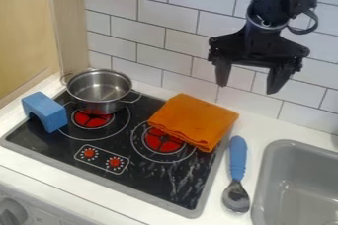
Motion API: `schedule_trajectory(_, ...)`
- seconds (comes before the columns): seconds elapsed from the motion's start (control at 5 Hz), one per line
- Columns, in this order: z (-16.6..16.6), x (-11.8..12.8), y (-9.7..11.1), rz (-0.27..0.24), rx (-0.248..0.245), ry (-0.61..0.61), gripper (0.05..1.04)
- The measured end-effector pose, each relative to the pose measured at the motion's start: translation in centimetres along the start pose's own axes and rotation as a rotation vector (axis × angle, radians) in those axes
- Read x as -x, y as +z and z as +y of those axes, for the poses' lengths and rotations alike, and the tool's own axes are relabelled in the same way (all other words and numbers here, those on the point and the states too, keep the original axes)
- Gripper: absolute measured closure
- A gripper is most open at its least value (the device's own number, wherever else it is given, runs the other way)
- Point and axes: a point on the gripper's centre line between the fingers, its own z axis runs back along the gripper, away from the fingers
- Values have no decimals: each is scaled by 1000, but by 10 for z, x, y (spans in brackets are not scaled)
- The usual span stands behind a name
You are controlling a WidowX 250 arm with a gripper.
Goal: Move the orange cloth to the bottom left corner of the stove
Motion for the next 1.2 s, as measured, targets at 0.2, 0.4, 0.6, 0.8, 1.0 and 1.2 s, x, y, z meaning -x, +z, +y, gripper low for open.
schedule_trajectory(0.2, 7, 15, -14, 59, -36, -8, 85)
schedule_trajectory(0.4, 17, 12, -25, 123, -61, -8, 85)
schedule_trajectory(0.6, 25, -7, -31, 145, -68, 40, 85)
schedule_trajectory(0.8, 33, -21, -47, 191, -81, 74, 85)
schedule_trajectory(1.0, 42, -37, -67, 225, -89, 99, 85)
schedule_trajectory(1.2, 45, -32, -85, 278, -113, 85, 85)
